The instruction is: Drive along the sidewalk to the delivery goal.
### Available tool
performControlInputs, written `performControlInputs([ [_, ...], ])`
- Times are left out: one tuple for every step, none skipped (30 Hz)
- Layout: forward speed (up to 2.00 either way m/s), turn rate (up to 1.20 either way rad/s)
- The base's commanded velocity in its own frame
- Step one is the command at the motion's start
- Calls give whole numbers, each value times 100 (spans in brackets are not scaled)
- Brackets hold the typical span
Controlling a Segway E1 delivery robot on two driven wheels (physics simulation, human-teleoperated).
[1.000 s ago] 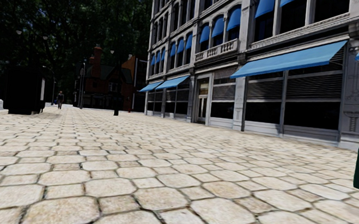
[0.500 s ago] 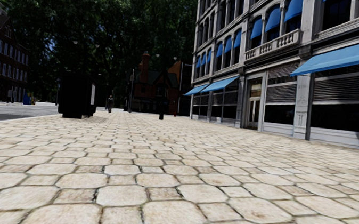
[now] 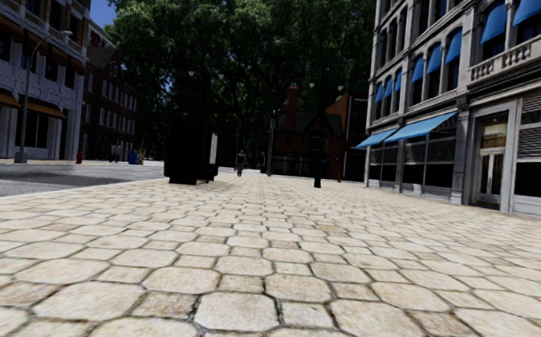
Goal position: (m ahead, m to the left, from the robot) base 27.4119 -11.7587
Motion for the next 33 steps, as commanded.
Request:
performControlInputs([
  [200, 41],
  [200, 0],
  [200, 0],
  [200, 0],
  [200, 0],
  [200, 0],
  [200, 0],
  [200, 0],
  [200, 0],
  [200, 0],
  [200, 0],
  [200, 0],
  [200, 0],
  [200, 0],
  [200, 0],
  [200, 0],
  [200, 0],
  [200, -12],
  [200, -17],
  [200, -18],
  [200, -18],
  [200, -19],
  [200, -19],
  [200, -14],
  [200, -5],
  [200, 0],
  [200, 0],
  [200, 0],
  [200, 0],
  [200, 0],
  [200, 0],
  [200, 0],
  [200, 0],
])
